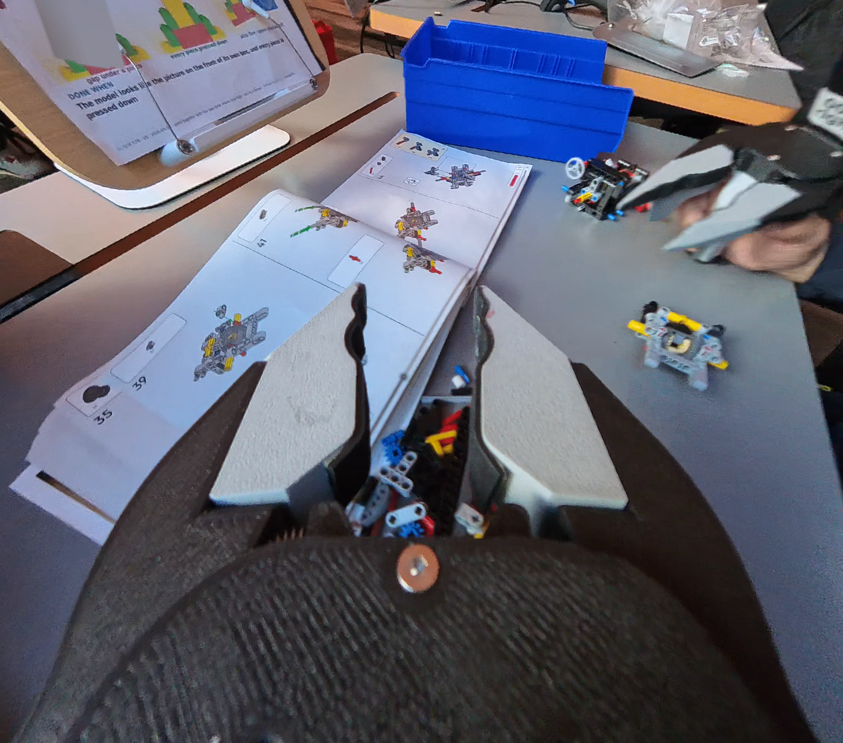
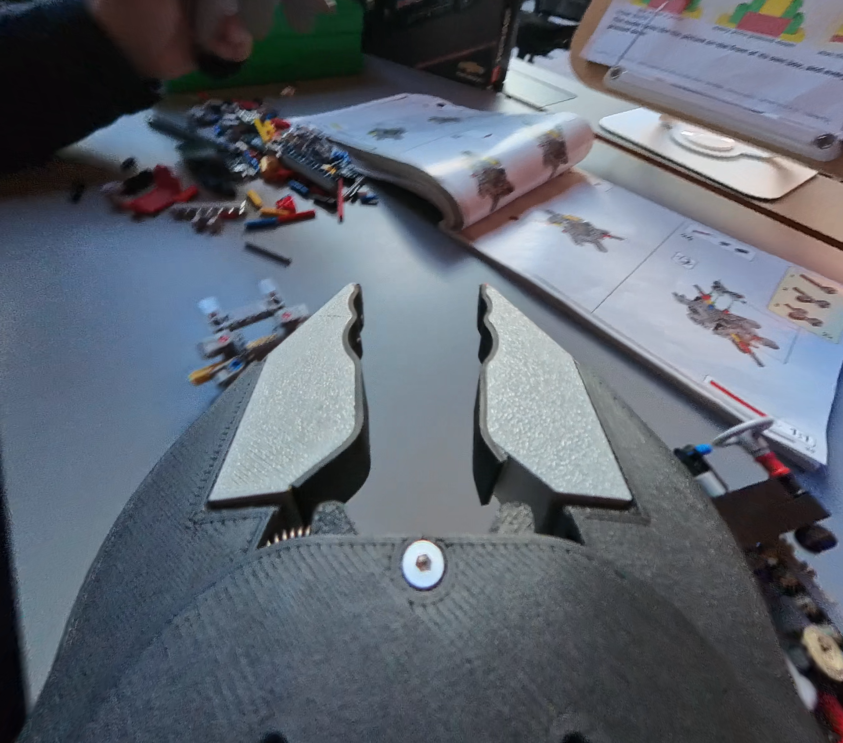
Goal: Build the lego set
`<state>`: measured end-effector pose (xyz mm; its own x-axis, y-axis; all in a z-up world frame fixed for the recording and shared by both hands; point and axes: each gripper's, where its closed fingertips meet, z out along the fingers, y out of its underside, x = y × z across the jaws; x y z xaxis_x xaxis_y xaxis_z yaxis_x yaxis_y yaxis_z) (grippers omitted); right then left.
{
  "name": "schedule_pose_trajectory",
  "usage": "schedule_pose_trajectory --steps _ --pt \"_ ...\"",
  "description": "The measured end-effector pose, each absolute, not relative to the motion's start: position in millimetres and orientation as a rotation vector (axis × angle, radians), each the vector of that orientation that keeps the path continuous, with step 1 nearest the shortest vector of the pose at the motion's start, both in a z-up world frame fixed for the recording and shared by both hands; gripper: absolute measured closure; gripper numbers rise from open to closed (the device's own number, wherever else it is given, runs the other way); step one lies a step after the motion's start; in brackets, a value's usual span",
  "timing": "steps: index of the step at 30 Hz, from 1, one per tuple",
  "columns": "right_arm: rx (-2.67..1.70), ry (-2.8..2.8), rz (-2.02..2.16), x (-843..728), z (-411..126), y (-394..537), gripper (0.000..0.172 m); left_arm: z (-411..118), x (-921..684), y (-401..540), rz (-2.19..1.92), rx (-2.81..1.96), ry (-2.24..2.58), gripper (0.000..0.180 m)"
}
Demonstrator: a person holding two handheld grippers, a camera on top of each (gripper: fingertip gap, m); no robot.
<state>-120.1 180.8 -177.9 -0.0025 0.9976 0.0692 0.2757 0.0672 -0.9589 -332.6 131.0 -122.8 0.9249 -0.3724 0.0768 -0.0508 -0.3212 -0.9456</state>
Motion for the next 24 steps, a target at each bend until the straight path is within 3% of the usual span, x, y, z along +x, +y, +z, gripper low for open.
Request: schedule_pose_trajectory --steps 7,11,24 --pt "-1.381 -1.866 0.866 -87 -227 114 0.108 -149 -368 124 -0.218 -1.985 0.268 0.144" --pt "-1.348 -2.003 0.768 -99 -243 123 0.107 -143 -379 118 -0.372 -1.964 0.143 0.143" --pt "-1.359 -1.759 0.663 -132 -227 199 0.138 -149 -398 114 -0.335 -2.001 0.047 0.146"
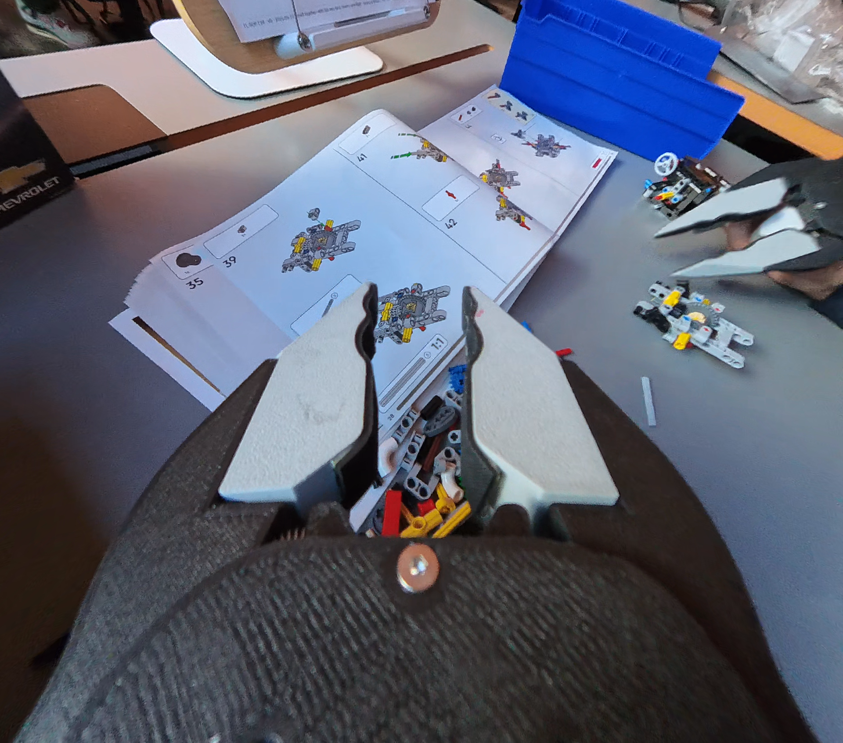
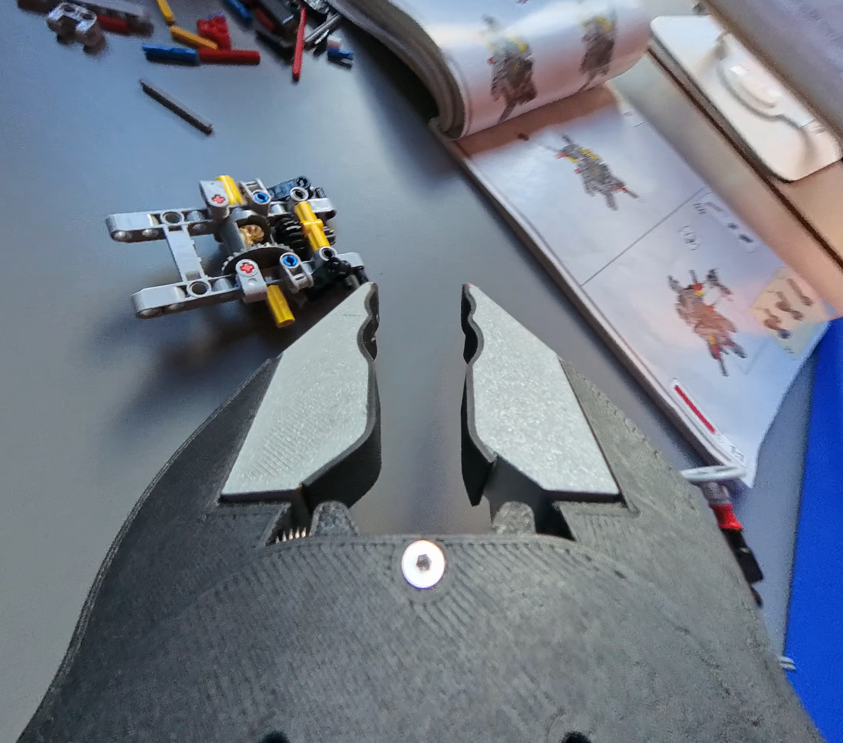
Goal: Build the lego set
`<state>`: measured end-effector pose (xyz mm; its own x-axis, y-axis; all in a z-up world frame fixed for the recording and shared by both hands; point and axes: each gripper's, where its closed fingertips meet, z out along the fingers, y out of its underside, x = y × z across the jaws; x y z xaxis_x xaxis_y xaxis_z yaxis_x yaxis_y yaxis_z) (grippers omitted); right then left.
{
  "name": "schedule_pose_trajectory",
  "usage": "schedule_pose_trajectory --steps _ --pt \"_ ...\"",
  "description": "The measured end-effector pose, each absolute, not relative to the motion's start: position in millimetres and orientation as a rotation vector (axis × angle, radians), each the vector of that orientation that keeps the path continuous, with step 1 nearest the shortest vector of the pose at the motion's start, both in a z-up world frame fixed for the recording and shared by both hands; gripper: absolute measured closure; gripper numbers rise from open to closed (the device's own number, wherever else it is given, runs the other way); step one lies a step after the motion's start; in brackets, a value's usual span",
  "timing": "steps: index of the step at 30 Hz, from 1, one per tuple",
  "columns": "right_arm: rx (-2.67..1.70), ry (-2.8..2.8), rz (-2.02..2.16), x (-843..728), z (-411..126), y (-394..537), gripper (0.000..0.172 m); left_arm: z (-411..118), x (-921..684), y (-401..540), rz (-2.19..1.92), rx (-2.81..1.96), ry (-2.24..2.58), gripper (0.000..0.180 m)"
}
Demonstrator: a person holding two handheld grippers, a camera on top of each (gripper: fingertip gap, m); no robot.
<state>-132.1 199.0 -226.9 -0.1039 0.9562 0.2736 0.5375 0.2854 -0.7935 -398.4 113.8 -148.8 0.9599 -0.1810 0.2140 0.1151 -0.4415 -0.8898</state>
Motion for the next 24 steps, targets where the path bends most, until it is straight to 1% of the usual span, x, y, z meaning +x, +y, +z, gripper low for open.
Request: schedule_pose_trajectory --steps 2,8,11,14,19,24 --pt "-1.353 -1.709 0.651 -132 -222 205 0.141 -154 -398 116 -0.301 -2.021 0.060 0.148" --pt "-1.368 -1.664 0.645 -131 -218 212 0.141 -164 -399 118 -0.237 -2.061 0.078 0.150" --pt "-1.345 -1.617 0.664 -128 -210 208 0.132 -166 -399 118 -0.242 -2.069 0.076 0.151" --pt "-1.364 -1.650 0.752 -120 -210 176 0.123 -165 -400 118 -0.247 -2.068 0.068 0.151" --pt "-1.308 -1.710 0.661 -115 -216 142 0.125 -168 -405 116 -0.243 -2.089 0.026 0.152" --pt "-1.314 -1.670 0.665 -118 -212 146 0.128 -167 -428 111 -0.168 -2.084 -0.076 0.153"
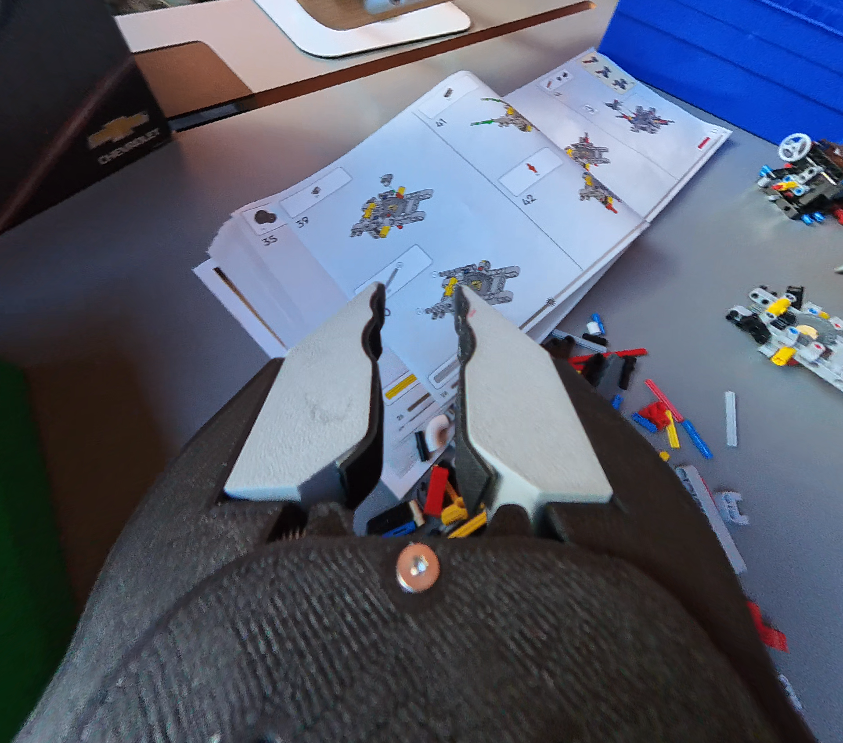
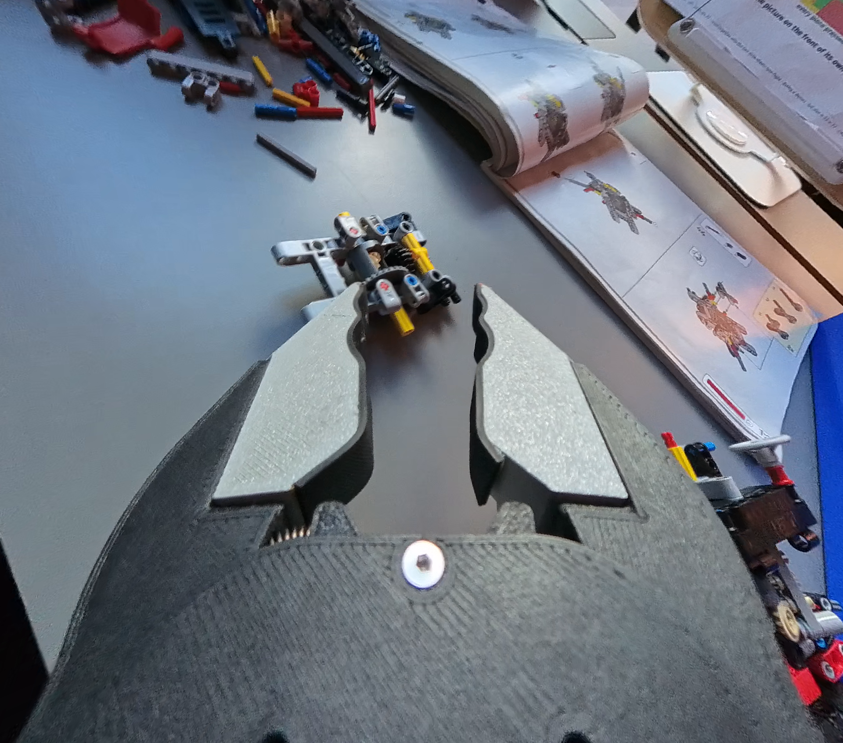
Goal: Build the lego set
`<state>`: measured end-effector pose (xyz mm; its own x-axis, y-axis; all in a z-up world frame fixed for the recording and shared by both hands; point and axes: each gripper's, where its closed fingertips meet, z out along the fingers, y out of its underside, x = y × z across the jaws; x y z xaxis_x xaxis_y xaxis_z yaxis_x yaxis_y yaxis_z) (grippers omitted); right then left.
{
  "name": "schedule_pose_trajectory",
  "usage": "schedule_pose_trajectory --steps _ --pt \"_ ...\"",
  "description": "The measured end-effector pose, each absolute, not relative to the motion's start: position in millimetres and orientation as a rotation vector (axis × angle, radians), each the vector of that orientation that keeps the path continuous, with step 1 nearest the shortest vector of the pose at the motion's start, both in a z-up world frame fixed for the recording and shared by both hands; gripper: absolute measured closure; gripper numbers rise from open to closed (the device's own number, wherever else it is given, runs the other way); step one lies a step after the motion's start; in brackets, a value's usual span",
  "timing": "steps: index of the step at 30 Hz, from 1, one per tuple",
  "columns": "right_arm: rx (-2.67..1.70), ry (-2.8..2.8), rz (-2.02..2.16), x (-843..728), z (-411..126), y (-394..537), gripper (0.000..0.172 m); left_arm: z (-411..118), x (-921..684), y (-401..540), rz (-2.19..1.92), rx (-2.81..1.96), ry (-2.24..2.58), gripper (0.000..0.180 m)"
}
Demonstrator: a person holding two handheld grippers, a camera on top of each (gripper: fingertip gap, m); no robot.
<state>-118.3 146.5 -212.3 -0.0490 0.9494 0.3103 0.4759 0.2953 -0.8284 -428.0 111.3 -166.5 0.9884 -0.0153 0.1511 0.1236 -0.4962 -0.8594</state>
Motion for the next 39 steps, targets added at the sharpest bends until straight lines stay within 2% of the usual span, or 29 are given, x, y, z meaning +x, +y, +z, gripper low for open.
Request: schedule_pose_trajectory --steps 16,39 --pt "-1.371 -1.456 0.773 -135 -191 206 0.136 -174 -430 111 -0.252 -2.105 -0.138 0.151" --pt "-1.360 -1.400 0.853 -146 -181 224 0.141 -188 -428 114 -0.267 -2.145 -0.140 0.151"
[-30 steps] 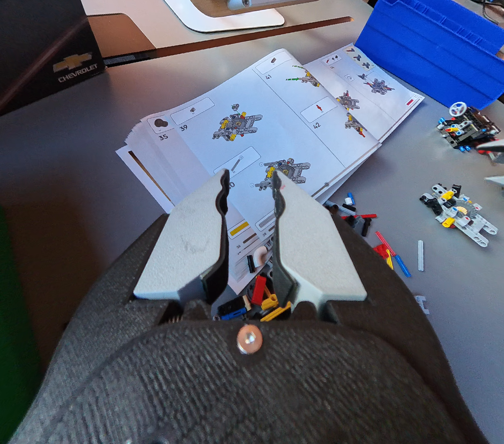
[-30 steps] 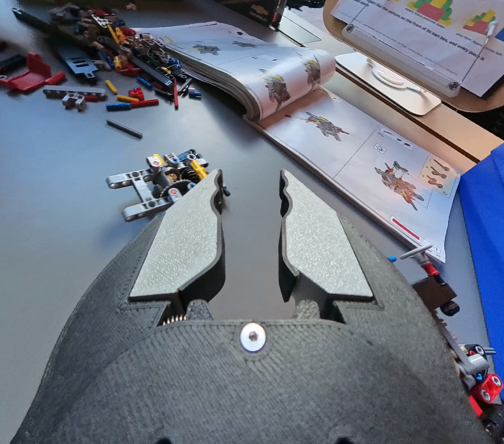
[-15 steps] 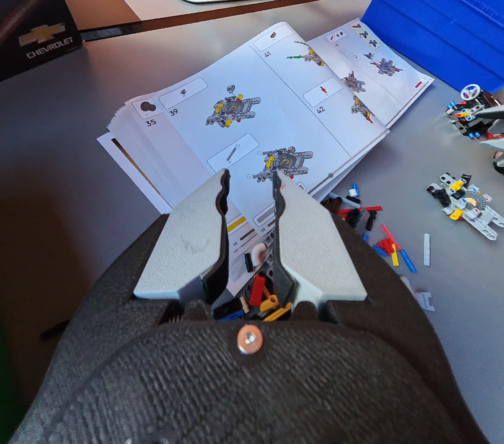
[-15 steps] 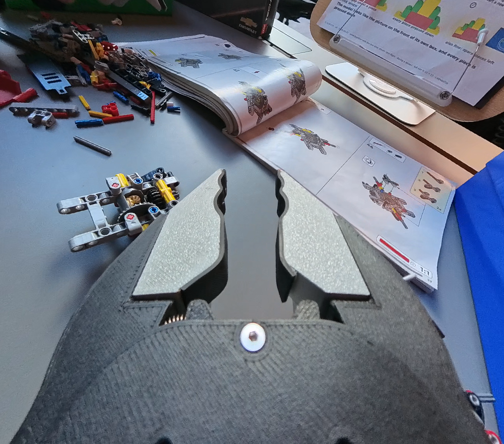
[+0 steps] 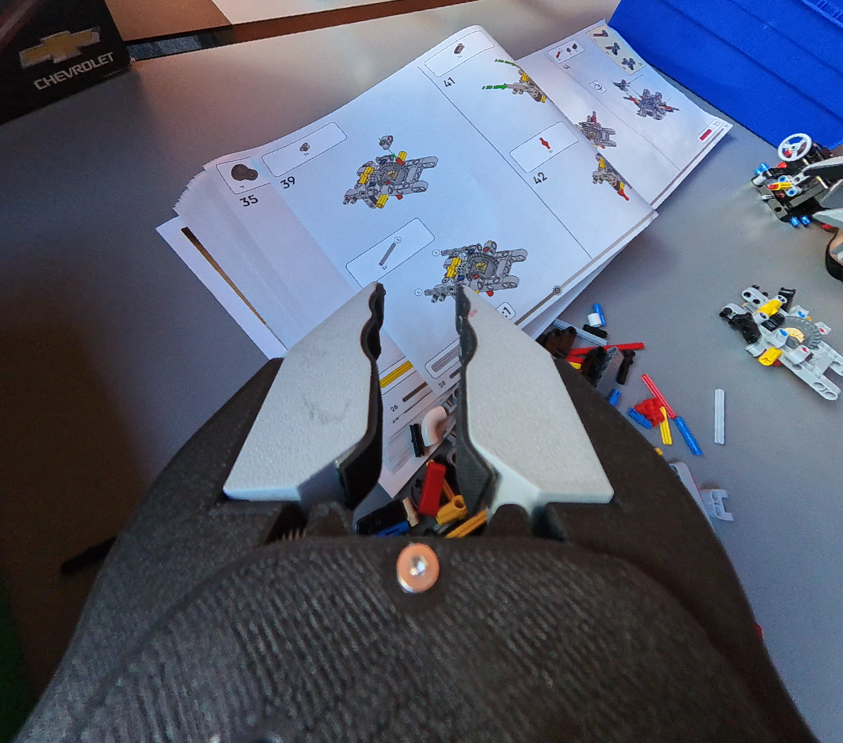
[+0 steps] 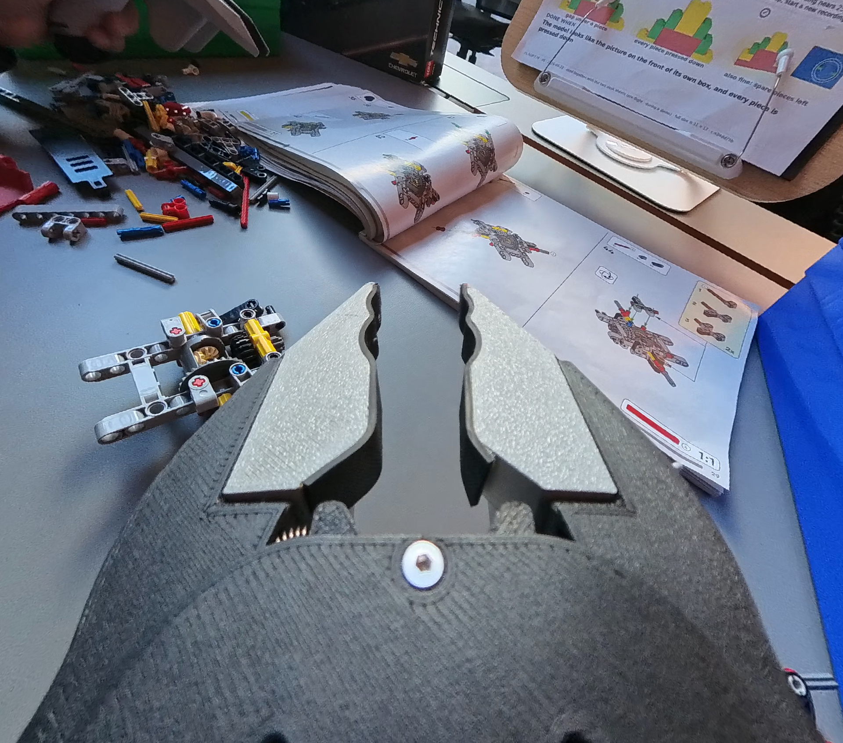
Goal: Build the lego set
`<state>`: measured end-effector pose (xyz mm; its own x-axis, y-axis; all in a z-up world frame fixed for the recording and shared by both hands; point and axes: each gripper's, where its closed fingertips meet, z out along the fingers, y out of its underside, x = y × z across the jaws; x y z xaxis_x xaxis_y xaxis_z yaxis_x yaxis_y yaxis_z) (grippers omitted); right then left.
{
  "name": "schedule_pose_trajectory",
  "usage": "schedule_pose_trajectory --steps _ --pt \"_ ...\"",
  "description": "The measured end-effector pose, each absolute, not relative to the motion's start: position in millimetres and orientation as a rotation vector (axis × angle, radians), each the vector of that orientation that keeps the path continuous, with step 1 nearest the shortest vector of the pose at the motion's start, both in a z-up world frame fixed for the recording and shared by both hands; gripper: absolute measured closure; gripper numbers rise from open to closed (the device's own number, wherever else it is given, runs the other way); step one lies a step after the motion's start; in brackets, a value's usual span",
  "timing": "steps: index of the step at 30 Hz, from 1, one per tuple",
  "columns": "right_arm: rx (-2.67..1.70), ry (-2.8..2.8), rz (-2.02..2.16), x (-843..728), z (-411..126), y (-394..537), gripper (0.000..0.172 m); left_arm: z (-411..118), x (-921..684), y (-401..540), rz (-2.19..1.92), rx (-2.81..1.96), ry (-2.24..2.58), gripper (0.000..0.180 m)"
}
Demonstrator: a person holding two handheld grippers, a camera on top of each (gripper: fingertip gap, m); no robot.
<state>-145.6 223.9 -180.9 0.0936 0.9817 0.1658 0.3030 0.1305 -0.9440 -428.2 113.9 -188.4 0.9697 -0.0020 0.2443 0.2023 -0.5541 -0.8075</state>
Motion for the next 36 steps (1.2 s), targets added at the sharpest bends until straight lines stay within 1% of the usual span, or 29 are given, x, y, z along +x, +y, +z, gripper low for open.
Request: schedule_pose_trajectory --steps 36 --pt "-1.367 -1.381 0.876 -144.2 -178.7 226.5 0.143 -183.5 -425.1 114.8 -0.258 -2.130 -0.121 0.152"
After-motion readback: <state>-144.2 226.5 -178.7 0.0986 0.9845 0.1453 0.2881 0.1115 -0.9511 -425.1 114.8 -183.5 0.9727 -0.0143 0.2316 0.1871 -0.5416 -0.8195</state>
